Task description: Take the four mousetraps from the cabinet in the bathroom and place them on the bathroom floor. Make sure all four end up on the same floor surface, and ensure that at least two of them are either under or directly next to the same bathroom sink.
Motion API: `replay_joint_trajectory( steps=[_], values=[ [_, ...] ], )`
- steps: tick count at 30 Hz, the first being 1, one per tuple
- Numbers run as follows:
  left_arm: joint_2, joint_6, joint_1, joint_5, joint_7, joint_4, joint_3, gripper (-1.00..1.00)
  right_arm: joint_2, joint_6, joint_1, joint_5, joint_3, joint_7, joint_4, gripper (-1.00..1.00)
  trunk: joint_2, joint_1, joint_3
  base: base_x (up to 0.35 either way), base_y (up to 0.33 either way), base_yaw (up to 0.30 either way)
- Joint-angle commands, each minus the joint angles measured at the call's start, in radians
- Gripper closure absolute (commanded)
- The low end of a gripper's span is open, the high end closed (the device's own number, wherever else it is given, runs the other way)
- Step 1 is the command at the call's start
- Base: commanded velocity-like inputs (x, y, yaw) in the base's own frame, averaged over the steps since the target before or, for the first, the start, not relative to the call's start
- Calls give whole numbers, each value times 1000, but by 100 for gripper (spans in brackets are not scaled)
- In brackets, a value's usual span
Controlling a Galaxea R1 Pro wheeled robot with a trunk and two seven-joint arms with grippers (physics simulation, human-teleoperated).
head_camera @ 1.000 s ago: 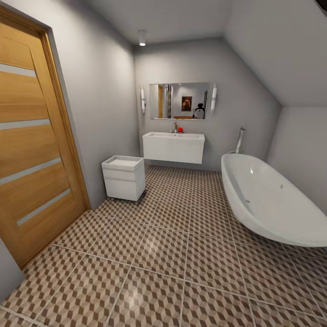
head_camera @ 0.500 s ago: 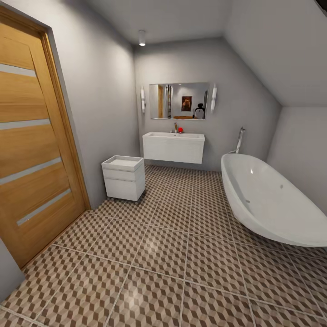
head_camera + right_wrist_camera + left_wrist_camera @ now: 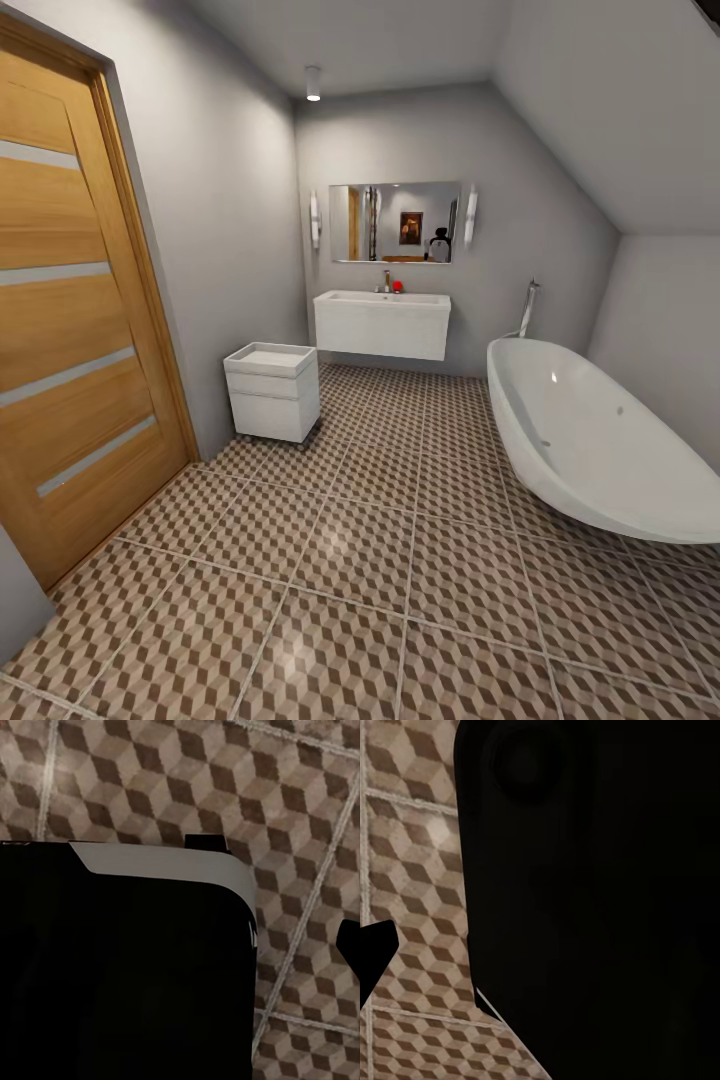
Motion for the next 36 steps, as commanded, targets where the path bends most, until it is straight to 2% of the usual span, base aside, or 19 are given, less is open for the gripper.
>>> replay_joint_trajectory(
  steps=[1,17,36],
  values=[
    [0,-1,0,0,0,-2,0,-100,0,-3,-1,0,1,0,1,-100,0,0,-1,0,0,0],
    [1,-1,0,0,0,-2,0,-100,-5,-6,-1,-2,-1,6,-2,-100,0,0,-4,0,0,13],
    [1,-1,0,0,0,-2,0,-100,-5,-8,-1,1,1,5,-3,-100,0,0,-9,0,0,250]
  ],
)
